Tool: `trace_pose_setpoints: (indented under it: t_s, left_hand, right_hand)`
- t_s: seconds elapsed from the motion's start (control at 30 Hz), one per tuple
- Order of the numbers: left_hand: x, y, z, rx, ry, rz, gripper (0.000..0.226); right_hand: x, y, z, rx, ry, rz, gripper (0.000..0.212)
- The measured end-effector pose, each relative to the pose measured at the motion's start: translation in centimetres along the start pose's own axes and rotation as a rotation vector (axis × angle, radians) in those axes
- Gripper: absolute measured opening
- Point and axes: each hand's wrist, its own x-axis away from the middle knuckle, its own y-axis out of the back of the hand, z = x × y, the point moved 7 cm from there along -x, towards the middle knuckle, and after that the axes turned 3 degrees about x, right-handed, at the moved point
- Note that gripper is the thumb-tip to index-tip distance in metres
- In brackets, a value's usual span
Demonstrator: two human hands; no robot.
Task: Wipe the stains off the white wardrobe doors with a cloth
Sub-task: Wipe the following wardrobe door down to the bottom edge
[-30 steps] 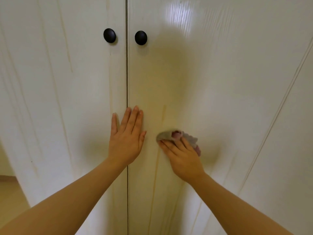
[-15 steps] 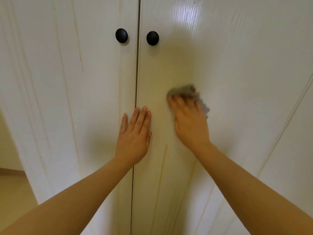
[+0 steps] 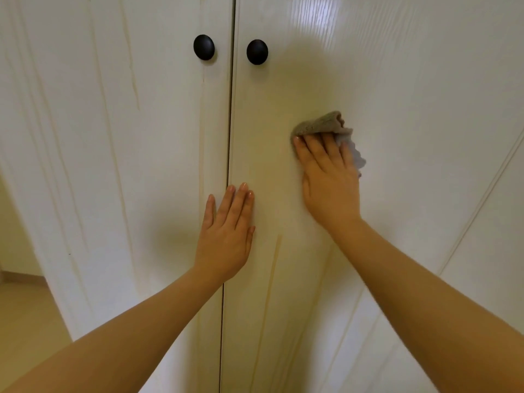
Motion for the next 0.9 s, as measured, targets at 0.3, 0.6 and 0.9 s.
trace_pose_setpoints:
  t_s: [0.3,0.6,0.9]
  left_hand:
    - [2.7,0.3,0.9,-0.045,-0.096,0.091,0.056]
    - [4.9,0.1,-0.4,-0.027,-0.081,0.132,0.056]
    - [5.3,-0.3,-2.0,-0.009,-0.107,0.125,0.057]
  right_hand:
    - [11.9,-3.0,5.2,-0.057,0.55,0.201,0.044]
    - [15.2,-3.5,5.4,-0.036,0.505,0.213,0.046]
    - [11.9,-2.5,2.4,0.027,0.182,0.121,0.051]
